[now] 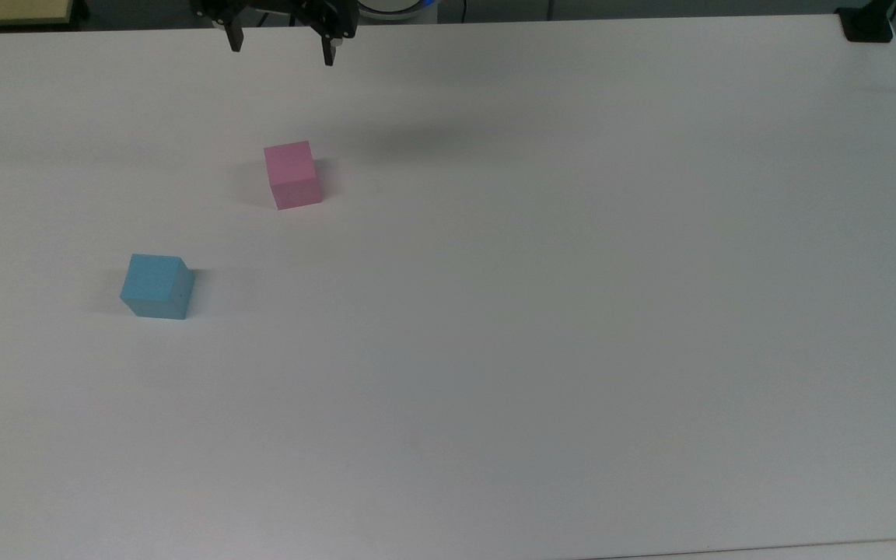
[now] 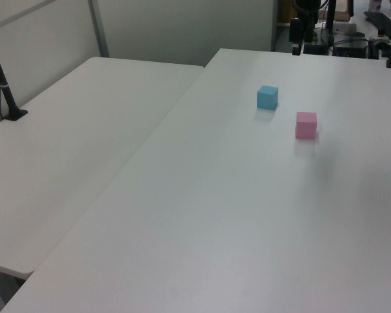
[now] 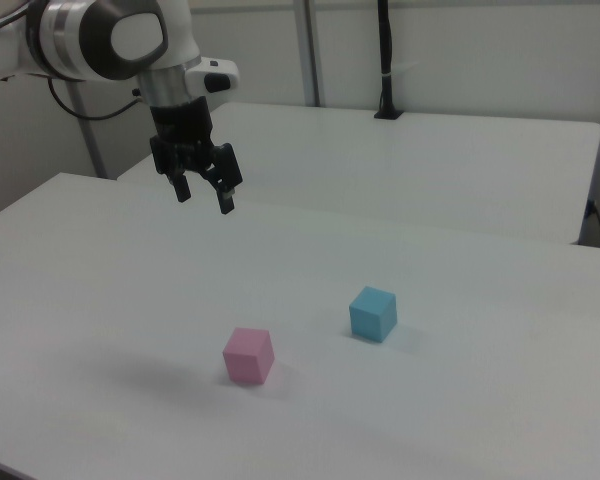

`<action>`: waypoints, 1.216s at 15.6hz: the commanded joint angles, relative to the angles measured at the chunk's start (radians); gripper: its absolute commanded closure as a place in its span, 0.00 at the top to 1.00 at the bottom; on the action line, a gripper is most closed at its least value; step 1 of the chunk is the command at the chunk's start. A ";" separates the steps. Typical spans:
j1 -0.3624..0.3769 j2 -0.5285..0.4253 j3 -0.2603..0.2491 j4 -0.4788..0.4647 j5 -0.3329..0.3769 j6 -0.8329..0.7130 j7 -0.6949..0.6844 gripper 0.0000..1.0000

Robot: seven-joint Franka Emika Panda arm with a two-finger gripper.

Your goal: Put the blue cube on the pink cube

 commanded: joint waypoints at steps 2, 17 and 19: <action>0.030 0.023 -0.008 0.003 -0.012 0.004 -0.006 1.00; 0.020 0.039 -0.012 0.019 -0.008 0.054 -0.021 1.00; 0.003 0.078 -0.012 0.025 -0.009 0.135 -0.055 1.00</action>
